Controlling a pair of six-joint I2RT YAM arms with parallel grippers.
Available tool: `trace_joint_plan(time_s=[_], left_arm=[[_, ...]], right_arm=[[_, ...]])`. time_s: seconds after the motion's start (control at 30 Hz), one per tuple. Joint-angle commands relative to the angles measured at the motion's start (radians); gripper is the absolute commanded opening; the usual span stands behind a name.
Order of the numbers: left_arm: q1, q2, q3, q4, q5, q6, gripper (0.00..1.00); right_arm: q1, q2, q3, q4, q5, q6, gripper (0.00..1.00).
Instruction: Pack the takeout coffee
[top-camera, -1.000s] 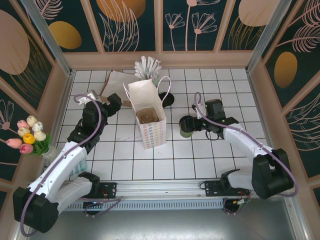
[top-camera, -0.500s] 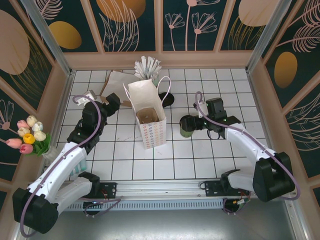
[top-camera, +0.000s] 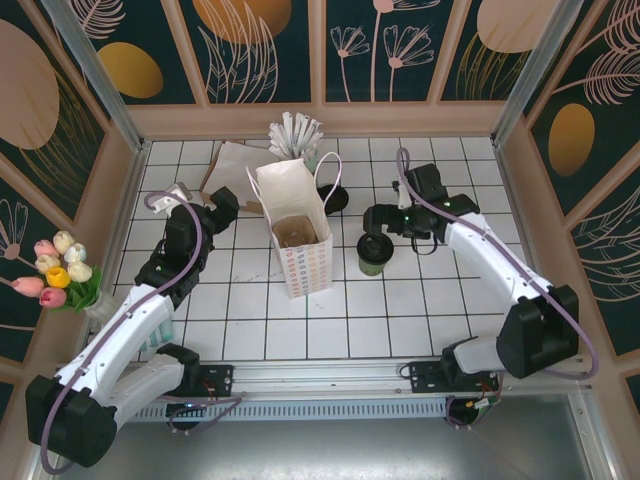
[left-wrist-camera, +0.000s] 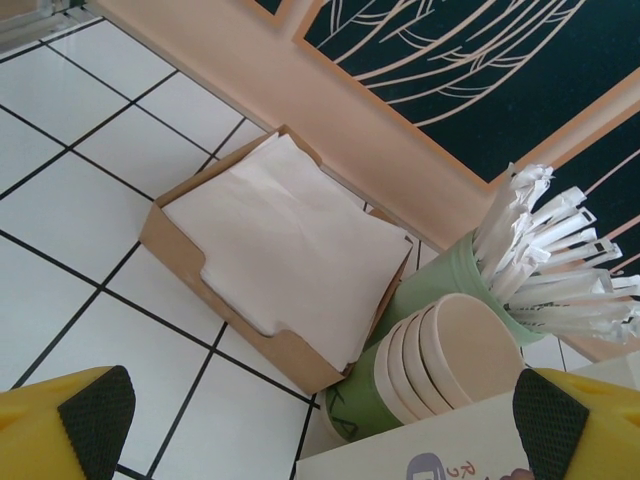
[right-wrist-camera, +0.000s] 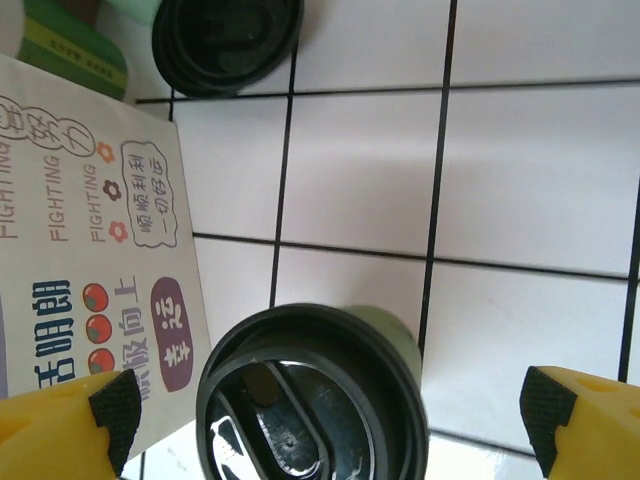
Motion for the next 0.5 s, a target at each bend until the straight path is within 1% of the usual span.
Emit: trace_joint_plan(time_s=[0.0, 0.1, 0.3, 0.37, 0.47], left_arm=[[0.002, -0.017, -0.006, -0.023, -0.033, -0.016, 0.99], [0.002, -0.015, -0.007, -0.029, -0.037, -0.017, 0.99], [0.001, -0.005, -0.005, -0.037, -0.016, -0.011, 0.98], [0.002, -0.001, -0.001, -0.045, -0.011, -0.006, 0.98], [0.002, 0.008, -0.004, -0.047, -0.006, 0.0, 0.99]], right_arm=[[0.043, 0.055, 0.1, -0.216, 0.027, 0.095, 0.99], [0.06, 0.129, 0.198, -0.317, 0.041, 0.128, 0.99], [0.114, 0.252, 0.326, -0.496, 0.128, 0.115, 0.99], [0.128, 0.276, 0.351, -0.536, 0.146, 0.107, 0.99], [0.14, 0.289, 0.357, -0.538, 0.123, 0.099, 0.99]])
